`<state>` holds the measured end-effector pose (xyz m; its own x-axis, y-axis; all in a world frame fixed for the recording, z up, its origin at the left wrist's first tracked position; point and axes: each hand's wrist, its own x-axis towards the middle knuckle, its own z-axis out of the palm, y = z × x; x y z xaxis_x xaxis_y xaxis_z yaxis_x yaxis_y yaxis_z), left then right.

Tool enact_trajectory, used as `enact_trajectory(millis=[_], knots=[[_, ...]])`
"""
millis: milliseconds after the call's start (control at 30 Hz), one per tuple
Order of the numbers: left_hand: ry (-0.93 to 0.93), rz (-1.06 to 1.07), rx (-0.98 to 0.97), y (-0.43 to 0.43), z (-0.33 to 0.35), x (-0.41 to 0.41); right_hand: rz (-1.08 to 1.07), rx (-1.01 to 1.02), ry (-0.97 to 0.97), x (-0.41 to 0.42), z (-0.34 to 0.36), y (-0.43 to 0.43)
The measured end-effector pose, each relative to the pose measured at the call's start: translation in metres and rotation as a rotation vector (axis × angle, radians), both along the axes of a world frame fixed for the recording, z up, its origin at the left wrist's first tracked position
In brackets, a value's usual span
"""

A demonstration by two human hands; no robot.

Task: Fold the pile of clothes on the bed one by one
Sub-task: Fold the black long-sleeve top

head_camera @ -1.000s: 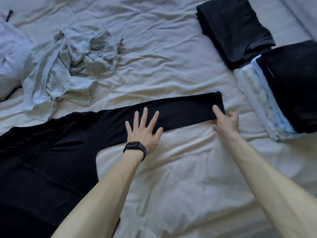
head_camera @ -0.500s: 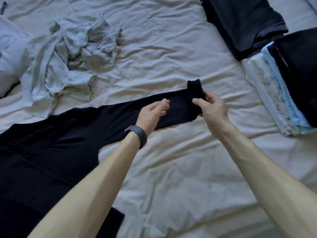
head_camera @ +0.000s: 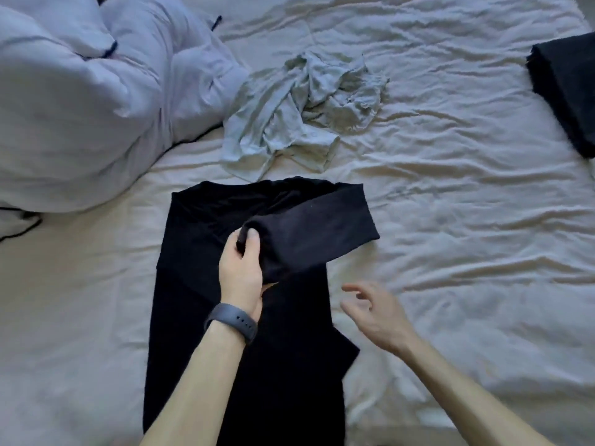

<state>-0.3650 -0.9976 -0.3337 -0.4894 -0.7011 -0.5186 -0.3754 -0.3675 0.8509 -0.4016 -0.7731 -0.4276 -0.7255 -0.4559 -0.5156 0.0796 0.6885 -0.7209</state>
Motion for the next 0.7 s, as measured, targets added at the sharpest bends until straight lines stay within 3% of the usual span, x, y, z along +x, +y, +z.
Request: enact_trajectory(millis=[100, 167, 300, 400, 467, 600, 700], knots=[[-0.152, 0.138, -0.099, -0.054, -0.009, 0.100, 0.366, 0.279, 0.239, 0.085, -0.027, -0.030], [-0.249, 0.246, -0.120, -0.078, -0.022, 0.155, 0.471, 0.407, 0.341, 0.119, -0.044, -0.042], [-0.559, 0.189, -0.217, -0.114, -0.057, 0.255, 0.533, 0.642, 0.281, 0.155, -0.058, -0.061], [-0.735, -0.040, -0.041, -0.135, -0.093, 0.300, 0.510, 0.715, 0.255, 0.160, -0.055, -0.078], [-0.830, -0.250, -0.027, -0.145, -0.108, 0.307, 0.498, 0.748, 0.226, 0.157, -0.049, -0.090], [-0.945, -0.366, -0.291, -0.149, -0.108, 0.280, 0.336, 0.727, 0.227, 0.154, -0.036, -0.105], [-0.793, -0.485, -0.423, -0.146, -0.098, 0.233, -0.048, 0.501, 0.173, 0.143, -0.023, -0.122]])
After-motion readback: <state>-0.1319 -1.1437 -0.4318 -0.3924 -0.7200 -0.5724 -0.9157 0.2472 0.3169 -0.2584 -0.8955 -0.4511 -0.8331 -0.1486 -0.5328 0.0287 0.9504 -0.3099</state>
